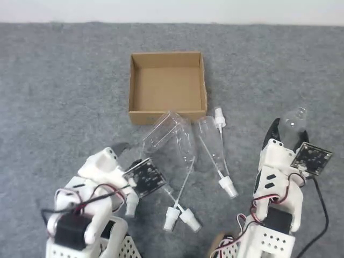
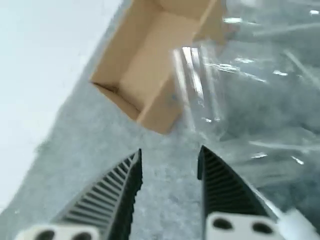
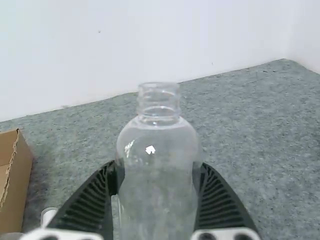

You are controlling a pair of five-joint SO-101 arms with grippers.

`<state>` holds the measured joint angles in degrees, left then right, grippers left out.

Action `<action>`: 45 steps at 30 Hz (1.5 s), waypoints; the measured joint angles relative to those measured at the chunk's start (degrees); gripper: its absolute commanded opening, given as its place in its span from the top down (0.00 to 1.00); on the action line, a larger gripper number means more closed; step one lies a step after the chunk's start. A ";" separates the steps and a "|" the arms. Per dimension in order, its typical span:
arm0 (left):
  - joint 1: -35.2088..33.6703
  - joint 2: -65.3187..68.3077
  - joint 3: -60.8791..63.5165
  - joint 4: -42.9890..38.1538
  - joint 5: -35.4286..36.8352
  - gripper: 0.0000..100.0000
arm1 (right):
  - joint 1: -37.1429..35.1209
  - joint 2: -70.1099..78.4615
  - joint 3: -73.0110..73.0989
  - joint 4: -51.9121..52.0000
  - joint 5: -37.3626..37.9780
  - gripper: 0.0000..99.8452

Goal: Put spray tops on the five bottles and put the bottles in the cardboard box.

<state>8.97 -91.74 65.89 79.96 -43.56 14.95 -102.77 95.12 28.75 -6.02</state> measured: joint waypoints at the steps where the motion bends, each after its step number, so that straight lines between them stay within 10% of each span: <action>1: 1.41 2.02 -1.14 0.88 0.00 0.82 | 0.00 0.00 0.00 0.00 0.00 0.99; 22: 35.69 24.18 -5.36 6.42 -0.35 0.82 | 3.69 0.00 0.00 0.00 0.00 0.99; 45: 45.98 52.75 0.62 -16.97 -0.35 0.82 | 3.78 0.00 0.00 0.00 0.00 0.99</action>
<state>54.95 -38.99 66.51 62.99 -43.91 18.73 -102.77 95.12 28.75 -6.02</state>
